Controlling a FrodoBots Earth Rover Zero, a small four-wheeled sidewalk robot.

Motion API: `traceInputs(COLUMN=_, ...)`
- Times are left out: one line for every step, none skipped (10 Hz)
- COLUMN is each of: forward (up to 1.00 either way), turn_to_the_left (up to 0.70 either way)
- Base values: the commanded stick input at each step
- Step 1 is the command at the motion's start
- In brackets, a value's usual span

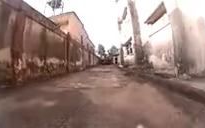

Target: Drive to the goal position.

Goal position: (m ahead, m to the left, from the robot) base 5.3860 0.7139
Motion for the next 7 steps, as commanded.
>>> traceInputs(forward=0.65, turn_to_the_left=0.01)
traceInputs(forward=0.65, turn_to_the_left=0.01)
traceInputs(forward=0.65, turn_to_the_left=0.01)
traceInputs(forward=0.65, turn_to_the_left=0.01)
traceInputs(forward=0.65, turn_to_the_left=0.01)
traceInputs(forward=0.65, turn_to_the_left=0.01)
traceInputs(forward=0.65, turn_to_the_left=0.01)
